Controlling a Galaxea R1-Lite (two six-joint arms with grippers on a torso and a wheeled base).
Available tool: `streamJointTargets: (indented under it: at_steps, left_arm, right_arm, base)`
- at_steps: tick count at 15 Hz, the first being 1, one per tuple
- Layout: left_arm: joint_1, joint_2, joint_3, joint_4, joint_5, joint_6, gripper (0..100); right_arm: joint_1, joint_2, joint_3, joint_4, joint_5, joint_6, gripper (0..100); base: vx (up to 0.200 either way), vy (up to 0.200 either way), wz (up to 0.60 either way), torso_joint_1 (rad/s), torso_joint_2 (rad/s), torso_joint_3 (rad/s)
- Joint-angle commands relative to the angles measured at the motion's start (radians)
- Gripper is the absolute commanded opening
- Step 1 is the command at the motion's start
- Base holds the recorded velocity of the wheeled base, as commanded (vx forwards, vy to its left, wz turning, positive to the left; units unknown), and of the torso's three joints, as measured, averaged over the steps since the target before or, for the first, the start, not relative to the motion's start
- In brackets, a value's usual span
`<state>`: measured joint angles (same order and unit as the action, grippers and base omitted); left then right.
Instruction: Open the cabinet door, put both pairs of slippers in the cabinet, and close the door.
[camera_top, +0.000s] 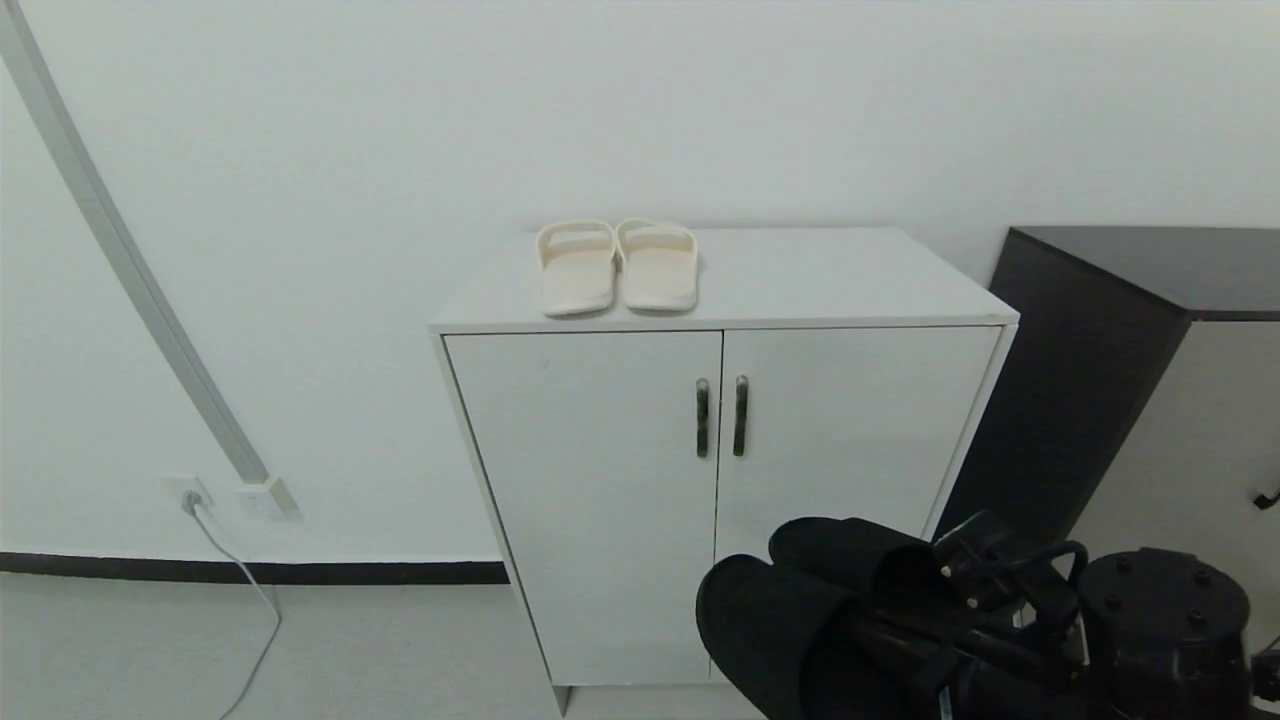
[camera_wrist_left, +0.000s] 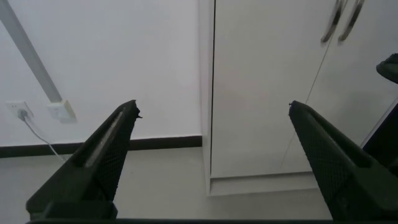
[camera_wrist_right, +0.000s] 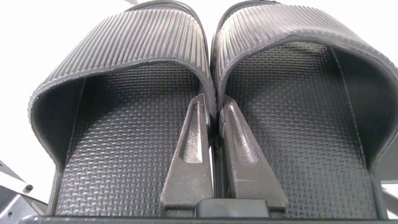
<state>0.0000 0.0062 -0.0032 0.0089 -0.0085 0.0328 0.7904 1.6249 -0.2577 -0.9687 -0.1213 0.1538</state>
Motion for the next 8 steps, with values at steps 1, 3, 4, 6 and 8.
streamJointTargets:
  at_steps: [1, 3, 4, 6, 8]
  left_arm:
    - [0.0, 0.041, -0.031, -0.003, -0.002, 0.012, 100]
    - [-0.009, 0.146, -0.189, 0.013, -0.001, -0.079, 100]
    - [-0.017, 0.227, -0.227, 0.011, -0.014, -0.077, 100]
    - [-0.048, 0.339, -0.236, -0.024, -0.125, -0.068, 100]
    - [-0.064, 0.413, -0.239, -0.061, -0.225, -0.065, 100]
  right_arm:
    - [0.0, 0.004, 0.0, -0.001, 0.0, 0.0, 0]
    - [0.001, 0.009, 0.008, -0.002, 0.0, 0.001, 0]
    - [0.001, 0.016, 0.008, -0.01, 0.0, 0.0, 0]
    - [0.001, 0.039, 0.021, -0.05, 0.0, 0.0, 0]
    - [0.001, 0.058, 0.034, -0.09, -0.001, -0.002, 0]
  base:
    - [0.0, 0.0, 0.0, -0.173, 0.49, 0.33]
    - [0.0, 0.0, 0.0, -0.156, 0.49, 0.322]
    - [0.0, 0.0, 0.0, -0.154, 0.48, 0.325]
    - [0.0, 0.0, 0.0, -0.132, 0.48, 0.332]
    - [0.0, 0.0, 0.0, -0.112, 0.45, 0.332]
